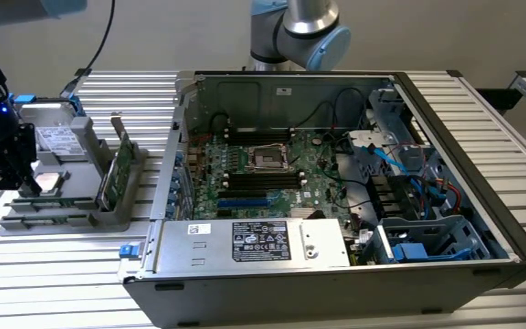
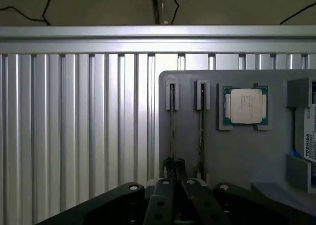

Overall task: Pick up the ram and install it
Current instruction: 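Pick up the ram and move it above insertion slot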

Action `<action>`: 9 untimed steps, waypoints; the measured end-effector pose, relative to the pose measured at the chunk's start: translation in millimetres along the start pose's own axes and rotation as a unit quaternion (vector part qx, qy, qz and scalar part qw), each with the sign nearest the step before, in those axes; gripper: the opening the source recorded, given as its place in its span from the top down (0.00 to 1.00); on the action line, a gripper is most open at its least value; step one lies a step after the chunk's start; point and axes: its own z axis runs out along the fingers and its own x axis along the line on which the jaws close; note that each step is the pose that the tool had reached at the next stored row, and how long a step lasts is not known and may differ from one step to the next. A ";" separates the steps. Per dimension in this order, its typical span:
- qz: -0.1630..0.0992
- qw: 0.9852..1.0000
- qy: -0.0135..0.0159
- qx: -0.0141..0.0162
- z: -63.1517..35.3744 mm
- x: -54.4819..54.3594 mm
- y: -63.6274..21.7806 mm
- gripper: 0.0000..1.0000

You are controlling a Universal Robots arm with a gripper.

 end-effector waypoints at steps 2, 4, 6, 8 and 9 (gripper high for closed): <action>-0.008 1.000 -0.001 0.000 0.1 -1.0 -0.1 0.90; -0.012 1.000 -0.002 0.000 0.0 -1.9 -0.1 0.90; -0.012 1.000 -0.002 0.000 0.0 -2.0 -0.1 0.90; -0.012 1.000 -0.002 0.000 0.0 -2.0 0.0 0.90; -0.012 1.000 -0.002 0.000 0.0 -2.0 -0.1 0.90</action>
